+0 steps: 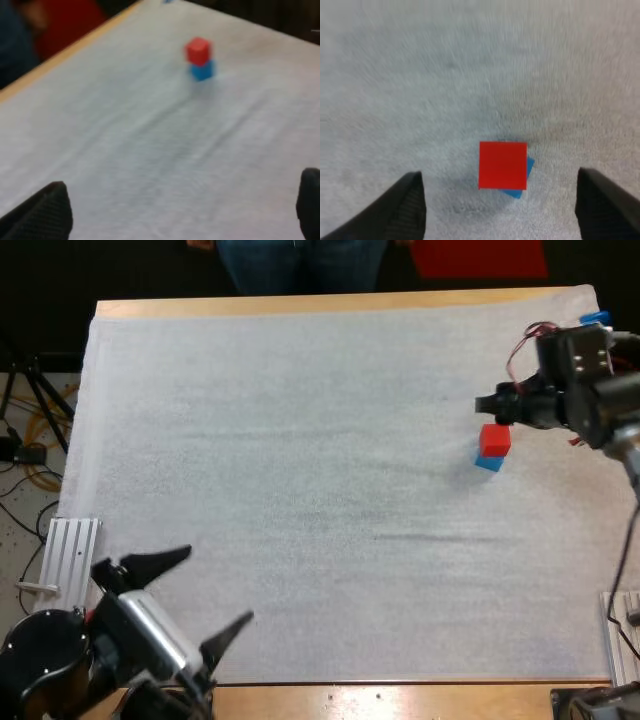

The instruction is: Stack red cube on blue cube

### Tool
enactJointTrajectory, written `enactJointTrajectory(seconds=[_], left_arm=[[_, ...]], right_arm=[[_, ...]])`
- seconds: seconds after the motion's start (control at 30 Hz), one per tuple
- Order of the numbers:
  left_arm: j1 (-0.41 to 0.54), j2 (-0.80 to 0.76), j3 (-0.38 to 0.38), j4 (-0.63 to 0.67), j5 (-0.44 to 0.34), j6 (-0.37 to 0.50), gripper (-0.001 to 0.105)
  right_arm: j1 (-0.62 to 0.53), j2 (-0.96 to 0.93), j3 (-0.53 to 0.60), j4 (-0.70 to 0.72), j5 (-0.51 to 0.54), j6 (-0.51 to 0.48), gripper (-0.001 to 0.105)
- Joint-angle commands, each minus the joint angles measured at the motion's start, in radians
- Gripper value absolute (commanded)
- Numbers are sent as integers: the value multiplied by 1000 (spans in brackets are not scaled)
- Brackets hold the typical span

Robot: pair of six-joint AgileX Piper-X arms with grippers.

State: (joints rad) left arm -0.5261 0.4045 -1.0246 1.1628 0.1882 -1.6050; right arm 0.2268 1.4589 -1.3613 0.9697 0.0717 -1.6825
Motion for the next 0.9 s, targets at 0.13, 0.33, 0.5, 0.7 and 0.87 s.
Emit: enactJointTrajectory(seconds=[0.13, 0.33, 0.5, 0.7, 0.87], left_arm=[[-6, 97, 0, -108, -59, -14, 87], [79, 218, 0, -249, -55, -14, 87], [304, 298, 0, -334, 103, -12, 87], [550, 332, -5, -346, 206, -10, 87], [581, 328, -5, -346, 206, -10, 87]], right_arm=[[0, -92, -8, -10, 7, -28, 61], [-2, -150, -9, -9, 57, -80, 61], [-2, -170, -9, -9, 59, -106, 61], [-32, -169, -9, -15, 57, -104, 61], [-120, -186, -9, -14, 40, -104, 61]])
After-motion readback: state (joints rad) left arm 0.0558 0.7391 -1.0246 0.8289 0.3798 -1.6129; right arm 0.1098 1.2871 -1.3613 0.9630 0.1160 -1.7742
